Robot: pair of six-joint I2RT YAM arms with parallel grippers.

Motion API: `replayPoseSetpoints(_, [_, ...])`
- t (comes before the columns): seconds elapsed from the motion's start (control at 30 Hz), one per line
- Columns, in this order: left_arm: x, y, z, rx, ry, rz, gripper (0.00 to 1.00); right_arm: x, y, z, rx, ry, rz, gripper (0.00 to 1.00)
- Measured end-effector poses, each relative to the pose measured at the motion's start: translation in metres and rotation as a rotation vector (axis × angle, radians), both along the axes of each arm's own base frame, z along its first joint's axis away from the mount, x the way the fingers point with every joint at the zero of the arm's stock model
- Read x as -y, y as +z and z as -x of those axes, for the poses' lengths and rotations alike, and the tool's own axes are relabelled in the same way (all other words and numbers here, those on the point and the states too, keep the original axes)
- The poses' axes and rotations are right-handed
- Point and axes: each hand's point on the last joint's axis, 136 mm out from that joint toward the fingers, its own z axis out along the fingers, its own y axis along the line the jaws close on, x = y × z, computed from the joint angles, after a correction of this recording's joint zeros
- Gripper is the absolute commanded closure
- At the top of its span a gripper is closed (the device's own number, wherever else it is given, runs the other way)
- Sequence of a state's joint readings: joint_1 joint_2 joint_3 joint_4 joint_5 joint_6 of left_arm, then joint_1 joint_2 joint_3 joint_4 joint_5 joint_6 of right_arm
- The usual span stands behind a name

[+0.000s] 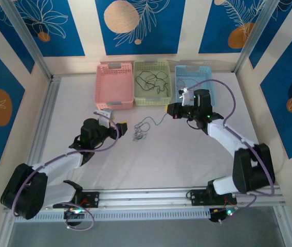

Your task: Untangle the cables

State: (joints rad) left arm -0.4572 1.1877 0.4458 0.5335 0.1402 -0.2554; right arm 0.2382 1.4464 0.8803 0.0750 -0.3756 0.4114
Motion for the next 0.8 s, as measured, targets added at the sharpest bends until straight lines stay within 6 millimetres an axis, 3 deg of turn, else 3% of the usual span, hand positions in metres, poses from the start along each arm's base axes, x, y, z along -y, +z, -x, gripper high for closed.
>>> replayPoseSetpoints(0.1, [0.003,-0.006,0.0,-0.018,-0.012,-0.005,0.21,0.006,-0.041,-0.01,-0.093,-0.027,0.032,1.0])
replayPoseSetpoints(0.2, [0.008,-0.014,-0.002,-0.048,-0.036,-0.01,0.21,0.007,-0.069,-0.013,-0.159,-0.039,0.05,1.0])
replayPoseSetpoints(0.47, [0.03,-0.027,-0.013,-0.136,-0.113,-0.024,0.21,0.017,-0.076,-0.023,-0.136,-0.117,0.084,1.0])
replayPoseSetpoints(0.8, [0.085,-0.055,-0.029,-0.3,-0.247,-0.122,0.27,0.034,-0.085,-0.024,-0.143,-0.203,0.135,1.0])
